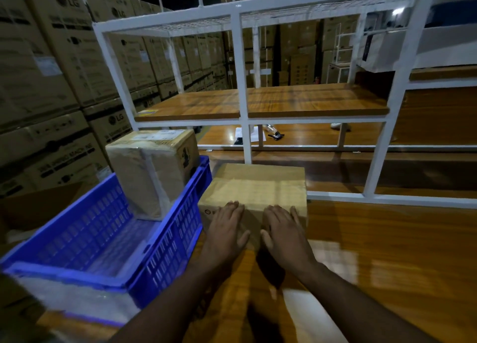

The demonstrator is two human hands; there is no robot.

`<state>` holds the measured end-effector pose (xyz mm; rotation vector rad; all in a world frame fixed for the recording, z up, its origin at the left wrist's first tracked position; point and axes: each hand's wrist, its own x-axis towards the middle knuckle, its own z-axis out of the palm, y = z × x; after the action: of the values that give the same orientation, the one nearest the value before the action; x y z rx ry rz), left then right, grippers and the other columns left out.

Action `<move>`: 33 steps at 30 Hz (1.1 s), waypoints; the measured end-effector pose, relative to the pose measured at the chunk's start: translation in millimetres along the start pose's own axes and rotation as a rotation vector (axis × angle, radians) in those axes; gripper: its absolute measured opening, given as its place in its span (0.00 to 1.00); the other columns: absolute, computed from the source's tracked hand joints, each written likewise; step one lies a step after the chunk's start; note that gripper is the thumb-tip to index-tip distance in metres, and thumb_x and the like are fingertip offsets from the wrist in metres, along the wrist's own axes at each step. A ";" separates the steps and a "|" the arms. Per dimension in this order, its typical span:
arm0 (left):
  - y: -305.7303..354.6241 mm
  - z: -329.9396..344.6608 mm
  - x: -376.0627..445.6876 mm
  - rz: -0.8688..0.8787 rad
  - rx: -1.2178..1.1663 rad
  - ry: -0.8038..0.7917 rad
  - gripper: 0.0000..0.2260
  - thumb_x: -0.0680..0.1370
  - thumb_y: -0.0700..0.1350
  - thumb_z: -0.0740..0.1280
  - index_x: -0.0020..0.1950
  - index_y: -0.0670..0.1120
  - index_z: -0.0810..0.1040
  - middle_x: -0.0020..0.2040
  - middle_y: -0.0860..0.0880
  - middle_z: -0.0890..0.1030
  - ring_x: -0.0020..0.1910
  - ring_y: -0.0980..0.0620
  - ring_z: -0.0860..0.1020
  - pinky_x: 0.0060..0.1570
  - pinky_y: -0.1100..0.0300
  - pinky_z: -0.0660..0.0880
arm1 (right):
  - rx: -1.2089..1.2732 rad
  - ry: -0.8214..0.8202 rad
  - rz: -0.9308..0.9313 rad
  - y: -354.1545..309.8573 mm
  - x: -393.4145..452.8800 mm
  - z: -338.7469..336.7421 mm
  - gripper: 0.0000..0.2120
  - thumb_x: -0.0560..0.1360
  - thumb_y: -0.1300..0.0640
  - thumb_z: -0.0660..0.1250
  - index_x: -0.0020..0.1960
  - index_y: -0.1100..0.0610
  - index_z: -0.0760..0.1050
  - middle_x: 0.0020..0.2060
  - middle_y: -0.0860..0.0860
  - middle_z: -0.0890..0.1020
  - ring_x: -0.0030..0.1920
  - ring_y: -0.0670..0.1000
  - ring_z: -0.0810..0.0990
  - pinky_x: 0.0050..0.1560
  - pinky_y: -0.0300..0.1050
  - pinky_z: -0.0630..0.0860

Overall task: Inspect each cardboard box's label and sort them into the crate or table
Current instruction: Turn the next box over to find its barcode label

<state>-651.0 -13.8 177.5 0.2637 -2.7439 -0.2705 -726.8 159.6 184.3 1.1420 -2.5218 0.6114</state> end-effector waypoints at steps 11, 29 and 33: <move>33.7 -5.4 -81.8 -0.224 -0.073 0.179 0.27 0.78 0.53 0.67 0.75 0.45 0.69 0.69 0.46 0.75 0.69 0.47 0.71 0.69 0.55 0.65 | 0.164 -0.157 -0.199 -27.8 -38.4 -8.7 0.25 0.78 0.47 0.62 0.73 0.51 0.66 0.66 0.48 0.72 0.68 0.50 0.67 0.72 0.49 0.61; 69.1 -18.6 -466.3 -1.169 0.043 0.256 0.18 0.79 0.53 0.65 0.67 0.51 0.75 0.58 0.53 0.81 0.57 0.49 0.79 0.54 0.55 0.72 | 0.316 -0.689 -0.798 -189.9 -229.6 39.9 0.21 0.77 0.47 0.62 0.68 0.52 0.70 0.63 0.51 0.74 0.65 0.54 0.69 0.65 0.50 0.67; 59.9 -24.9 -527.3 -1.276 0.003 0.274 0.19 0.79 0.52 0.67 0.69 0.50 0.74 0.58 0.52 0.80 0.56 0.50 0.79 0.54 0.56 0.73 | 0.319 -0.761 -0.848 -239.2 -253.6 47.2 0.21 0.78 0.47 0.64 0.68 0.52 0.70 0.64 0.51 0.74 0.66 0.53 0.70 0.66 0.50 0.68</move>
<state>-168.4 154.9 33.2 1.8450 -1.9267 -0.4788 -387.1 155.6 93.0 2.7478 -2.0862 0.3693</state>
